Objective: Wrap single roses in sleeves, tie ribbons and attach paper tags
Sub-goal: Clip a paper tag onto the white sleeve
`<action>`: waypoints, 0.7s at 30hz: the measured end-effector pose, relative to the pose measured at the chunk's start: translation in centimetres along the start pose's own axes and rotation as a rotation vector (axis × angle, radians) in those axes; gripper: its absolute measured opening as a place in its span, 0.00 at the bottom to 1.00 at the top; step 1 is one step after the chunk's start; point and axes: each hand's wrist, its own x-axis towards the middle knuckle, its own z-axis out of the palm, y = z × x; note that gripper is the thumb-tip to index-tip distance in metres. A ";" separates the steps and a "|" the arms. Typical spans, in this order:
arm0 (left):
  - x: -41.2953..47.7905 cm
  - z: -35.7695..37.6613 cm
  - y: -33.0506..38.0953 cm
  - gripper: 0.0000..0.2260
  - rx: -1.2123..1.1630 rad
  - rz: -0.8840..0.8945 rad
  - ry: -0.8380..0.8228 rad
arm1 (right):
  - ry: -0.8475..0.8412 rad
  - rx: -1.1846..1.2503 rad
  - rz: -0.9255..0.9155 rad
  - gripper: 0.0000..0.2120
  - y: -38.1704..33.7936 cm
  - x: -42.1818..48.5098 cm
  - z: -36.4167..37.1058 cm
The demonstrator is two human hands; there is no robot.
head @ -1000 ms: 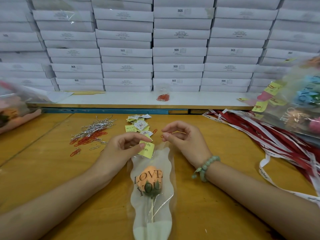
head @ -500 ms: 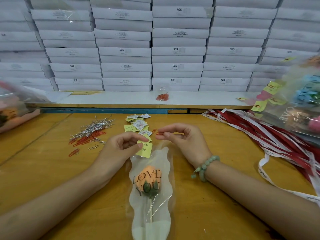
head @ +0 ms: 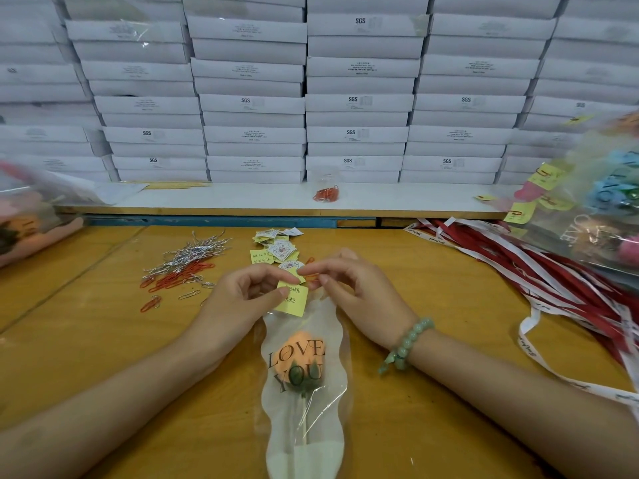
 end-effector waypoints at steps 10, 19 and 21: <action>-0.1 0.2 0.3 0.10 -0.021 -0.005 0.013 | 0.064 0.076 -0.008 0.04 0.3 0.1 -0.2; -0.1 0.2 0.4 0.06 -0.010 0.010 0.009 | 0.267 0.280 0.077 0.03 1.1 0.7 -0.8; -0.1 0.2 0.5 0.05 0.010 0.022 -0.001 | 0.260 0.338 0.075 0.04 1.0 0.9 -0.7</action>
